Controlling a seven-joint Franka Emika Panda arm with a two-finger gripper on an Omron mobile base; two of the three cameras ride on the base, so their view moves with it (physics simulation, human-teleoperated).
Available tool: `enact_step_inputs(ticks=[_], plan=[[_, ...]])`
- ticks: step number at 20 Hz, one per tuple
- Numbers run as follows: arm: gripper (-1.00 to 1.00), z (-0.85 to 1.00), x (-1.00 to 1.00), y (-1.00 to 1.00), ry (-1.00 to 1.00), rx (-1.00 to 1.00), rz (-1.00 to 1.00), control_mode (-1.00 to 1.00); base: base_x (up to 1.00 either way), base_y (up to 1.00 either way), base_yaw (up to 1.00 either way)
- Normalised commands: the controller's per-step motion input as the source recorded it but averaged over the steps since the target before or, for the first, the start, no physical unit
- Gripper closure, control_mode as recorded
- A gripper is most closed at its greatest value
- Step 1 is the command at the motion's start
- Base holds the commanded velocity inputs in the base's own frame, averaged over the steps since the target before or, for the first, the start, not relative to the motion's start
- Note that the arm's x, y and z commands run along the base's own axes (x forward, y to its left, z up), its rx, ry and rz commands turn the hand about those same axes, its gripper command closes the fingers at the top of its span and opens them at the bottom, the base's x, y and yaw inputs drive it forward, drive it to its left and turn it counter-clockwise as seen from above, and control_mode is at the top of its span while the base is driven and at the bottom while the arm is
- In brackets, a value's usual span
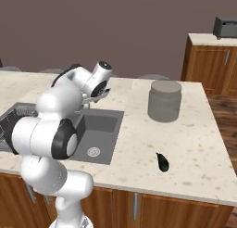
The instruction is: Turn on the sink faucet. Then move the eggplant from the counter to the sink. Turn off the sink. Move the vegetable from the sink to the pot next to the stove. Finally move the pot to the front right burner.
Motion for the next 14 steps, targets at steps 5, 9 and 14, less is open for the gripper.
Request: enact_step_inputs(ticks=[5, 9, 14], plan=[[-1.00, -0.28, 0.44, 0.15, -0.10, 0.08, 0.15, -1.00, 0.00, 0.00, 0.00], [-1.00, -0.24, 0.39, 0.23, -0.10, 0.08, 0.18, -1.00, 0.00, 0.00, 0.00], [-1.00, -0.28, 0.30, 0.41, -0.11, 0.05, 0.21, -1.00, 0.00, 0.00, 0.00]])
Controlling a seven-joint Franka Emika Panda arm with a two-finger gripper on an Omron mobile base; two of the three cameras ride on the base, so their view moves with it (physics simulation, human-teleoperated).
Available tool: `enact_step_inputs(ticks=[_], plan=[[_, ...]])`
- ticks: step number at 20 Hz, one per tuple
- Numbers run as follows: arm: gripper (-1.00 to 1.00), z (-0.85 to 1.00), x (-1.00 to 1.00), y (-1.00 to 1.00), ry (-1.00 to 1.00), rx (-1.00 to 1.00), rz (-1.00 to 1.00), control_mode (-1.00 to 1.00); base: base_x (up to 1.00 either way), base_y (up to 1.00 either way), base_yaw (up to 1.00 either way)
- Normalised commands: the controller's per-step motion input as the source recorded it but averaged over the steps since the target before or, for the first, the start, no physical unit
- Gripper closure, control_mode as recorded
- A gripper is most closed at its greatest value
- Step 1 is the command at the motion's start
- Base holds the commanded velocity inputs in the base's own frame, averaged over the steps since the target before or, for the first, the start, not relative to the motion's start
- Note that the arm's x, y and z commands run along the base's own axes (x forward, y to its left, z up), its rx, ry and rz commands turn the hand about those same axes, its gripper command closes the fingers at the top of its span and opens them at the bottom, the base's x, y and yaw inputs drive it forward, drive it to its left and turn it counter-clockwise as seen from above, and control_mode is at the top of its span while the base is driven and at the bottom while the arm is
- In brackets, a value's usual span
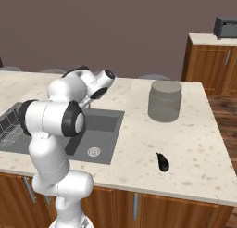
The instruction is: Turn on the sink faucet. Then move the eggplant from the counter to the sink. Turn off the sink. Move the vegetable from the sink to the pot next to the stove. Finally move the pot to the front right burner.
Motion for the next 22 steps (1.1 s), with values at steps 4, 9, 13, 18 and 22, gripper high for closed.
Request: enact_step_inputs(ticks=[4, 9, 13, 18, 22], plan=[[-1.00, -0.30, 0.31, 0.37, -0.12, 0.06, 0.24, -1.00, 0.00, 0.00, 0.00], [-1.00, -0.19, 0.48, 0.07, -0.13, 0.07, 0.22, -1.00, 0.00, 0.00, 0.00], [-1.00, -0.09, 0.55, 0.00, -0.06, 0.05, 0.15, -1.00, 0.00, 0.00, 0.00], [-1.00, -0.01, 0.56, 0.00, 0.00, 0.04, 0.08, -1.00, 0.00, 0.00, 0.00], [-1.00, -0.11, 0.49, 0.06, 0.00, 0.02, 0.06, -1.00, 0.00, 0.00, 0.00]])
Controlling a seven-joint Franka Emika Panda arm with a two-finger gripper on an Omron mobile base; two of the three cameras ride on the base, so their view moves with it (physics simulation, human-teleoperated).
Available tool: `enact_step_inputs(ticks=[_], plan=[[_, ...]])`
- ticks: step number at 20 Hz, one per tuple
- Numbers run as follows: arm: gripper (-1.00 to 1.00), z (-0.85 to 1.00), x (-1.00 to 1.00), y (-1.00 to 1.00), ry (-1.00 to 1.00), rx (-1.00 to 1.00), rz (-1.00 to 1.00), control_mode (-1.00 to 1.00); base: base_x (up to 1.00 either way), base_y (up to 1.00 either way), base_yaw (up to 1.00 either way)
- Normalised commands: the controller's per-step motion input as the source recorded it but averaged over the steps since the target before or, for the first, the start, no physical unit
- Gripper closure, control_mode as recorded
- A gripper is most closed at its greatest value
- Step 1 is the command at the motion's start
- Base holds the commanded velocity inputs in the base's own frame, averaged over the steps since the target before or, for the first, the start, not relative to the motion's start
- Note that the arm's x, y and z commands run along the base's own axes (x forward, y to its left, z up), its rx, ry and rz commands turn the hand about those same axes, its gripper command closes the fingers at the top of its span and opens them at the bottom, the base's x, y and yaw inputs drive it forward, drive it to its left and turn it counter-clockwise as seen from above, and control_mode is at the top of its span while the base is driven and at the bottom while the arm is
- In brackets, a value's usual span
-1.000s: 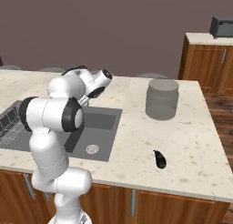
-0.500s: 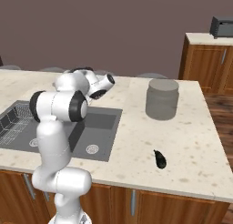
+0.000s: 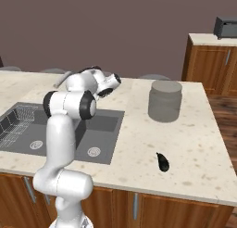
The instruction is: Turn on the sink faucet. Then move the eggplant from the counter to the sink. Turn off the sink. Move the vegetable from the sink to the pot next to the stove. Finally move the pot to the front right burner.
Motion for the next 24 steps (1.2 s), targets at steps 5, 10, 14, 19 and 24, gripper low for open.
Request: enact_step_inputs(ticks=[5, 10, 14, 19, 24], plan=[[-1.00, -0.13, 0.37, 0.14, 0.00, 0.01, 0.05, -1.00, 0.00, 0.00, 0.00], [-1.00, -0.24, 0.28, 0.20, 0.00, 0.00, 0.04, -1.00, 0.00, 0.00, 0.00], [-1.00, -0.22, 0.23, 0.14, 0.00, 0.00, 0.02, -1.00, 0.00, 0.00, 0.00], [-1.00, -0.13, 0.16, 0.06, 0.00, 0.01, 0.01, -1.00, 0.00, 0.00, 0.00], [-1.00, -0.07, 0.13, 0.06, 0.00, 0.01, 0.00, -1.00, 0.00, 0.00, 0.00]])
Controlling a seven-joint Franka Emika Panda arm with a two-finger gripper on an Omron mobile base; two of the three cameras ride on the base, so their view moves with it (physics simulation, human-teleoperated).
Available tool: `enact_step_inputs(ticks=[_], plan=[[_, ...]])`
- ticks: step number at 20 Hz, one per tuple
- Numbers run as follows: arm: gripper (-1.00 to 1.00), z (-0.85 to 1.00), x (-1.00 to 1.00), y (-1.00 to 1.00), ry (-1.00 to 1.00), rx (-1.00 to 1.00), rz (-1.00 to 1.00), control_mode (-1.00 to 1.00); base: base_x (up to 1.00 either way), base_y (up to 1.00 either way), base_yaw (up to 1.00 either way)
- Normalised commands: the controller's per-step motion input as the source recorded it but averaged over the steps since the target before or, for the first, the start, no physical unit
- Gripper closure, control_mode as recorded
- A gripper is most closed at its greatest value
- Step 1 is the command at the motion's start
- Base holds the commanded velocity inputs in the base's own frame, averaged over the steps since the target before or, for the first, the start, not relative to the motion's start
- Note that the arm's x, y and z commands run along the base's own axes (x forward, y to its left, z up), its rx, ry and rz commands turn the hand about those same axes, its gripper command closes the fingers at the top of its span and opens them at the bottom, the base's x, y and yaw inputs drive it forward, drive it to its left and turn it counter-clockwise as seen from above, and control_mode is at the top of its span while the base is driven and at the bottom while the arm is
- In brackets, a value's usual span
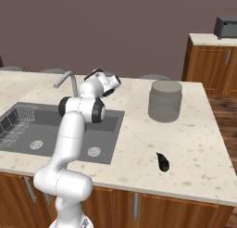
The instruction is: Turn on the sink faucet. Then move the eggplant from the counter to the sink. Turn off the sink. Move the vegetable from the sink to the pot next to the stove. Finally move the pot to the front right burner.
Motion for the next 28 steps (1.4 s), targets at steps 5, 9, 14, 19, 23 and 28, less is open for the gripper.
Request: enact_step_inputs(ticks=[5, 9, 14, 19, 23, 28], plan=[[-1.00, 0.00, -0.02, 0.07, 0.03, 0.01, 0.00, -1.00, 0.00, 0.00, 0.00], [-1.00, 0.00, -0.15, 0.09, 0.08, 0.01, 0.00, -1.00, 0.00, 0.00, 0.00], [-1.00, 0.00, -0.23, 0.17, 0.16, 0.00, -0.03, -1.00, 0.00, 0.00, 0.00], [-1.00, 0.00, -0.05, 0.31, 0.17, 0.01, -0.07, -1.00, 0.00, 0.00, 0.00], [1.00, -0.04, 0.00, 0.42, 0.11, 0.00, -0.08, -1.00, 0.00, 0.00, 0.00], [1.00, -0.02, 0.04, 0.28, 0.02, 0.00, -0.05, -1.00, 0.00, 0.00, 0.00]])
